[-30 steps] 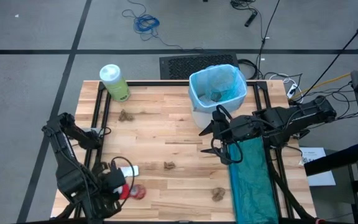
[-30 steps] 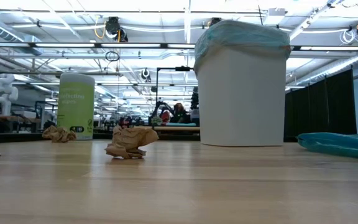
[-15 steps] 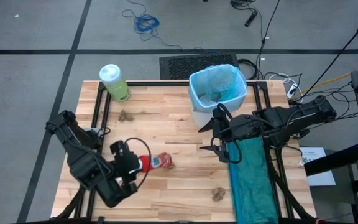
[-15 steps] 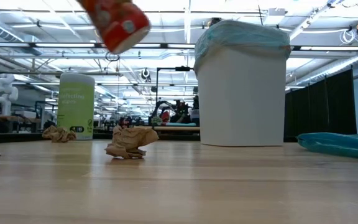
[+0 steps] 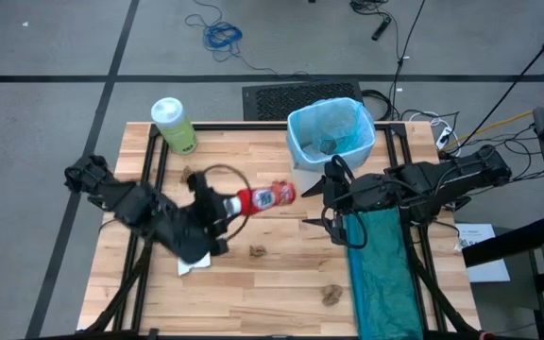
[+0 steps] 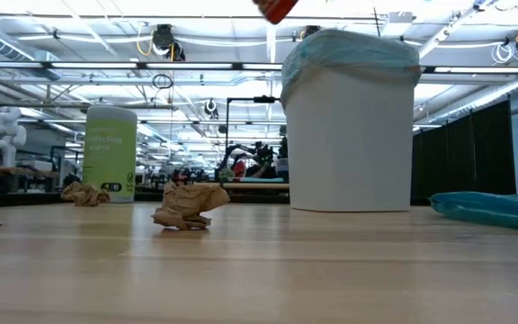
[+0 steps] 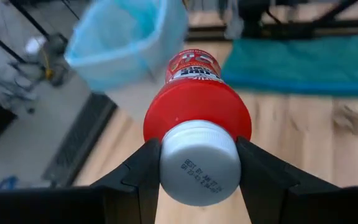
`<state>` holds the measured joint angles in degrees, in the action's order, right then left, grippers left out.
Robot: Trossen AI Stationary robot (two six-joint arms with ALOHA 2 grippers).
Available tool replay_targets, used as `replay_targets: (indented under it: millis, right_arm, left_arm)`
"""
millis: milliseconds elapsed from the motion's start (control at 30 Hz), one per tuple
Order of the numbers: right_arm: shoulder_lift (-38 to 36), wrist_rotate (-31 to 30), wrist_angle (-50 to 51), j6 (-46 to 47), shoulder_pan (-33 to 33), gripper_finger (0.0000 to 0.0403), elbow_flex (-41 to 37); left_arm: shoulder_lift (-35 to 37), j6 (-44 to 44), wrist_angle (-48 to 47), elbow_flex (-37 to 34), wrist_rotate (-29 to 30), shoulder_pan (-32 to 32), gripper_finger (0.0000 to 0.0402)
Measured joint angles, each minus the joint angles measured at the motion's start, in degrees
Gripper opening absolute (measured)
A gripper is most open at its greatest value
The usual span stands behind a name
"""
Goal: Place trash/remove bag and relplace
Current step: Put the red bottle into the trash bin
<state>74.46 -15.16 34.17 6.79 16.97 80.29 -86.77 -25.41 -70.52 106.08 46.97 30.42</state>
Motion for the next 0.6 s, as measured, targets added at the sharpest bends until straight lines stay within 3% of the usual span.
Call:
replay_targets:
  millis: [133,333,600]
  right_arm:
    - [-1.2,-0.7,-0.2,0.0,0.0,0.0283,0.0]
    - [-4.5,-3.8,-0.1,0.5,0.0,0.0283,0.0]
    - [-8.2,-14.5,4.9,6.2,0.0,0.0283,0.0]
  left_arm:
    - [1.0,8.7,5.6,0.1,-0.8,-5.1,0.0172]
    - [1.0,21.0,14.2,2.0,-8.2,-12.6,0.0172]
    - [1.0,27.8,16.2,6.6,-18.3,-22.6,0.0172]
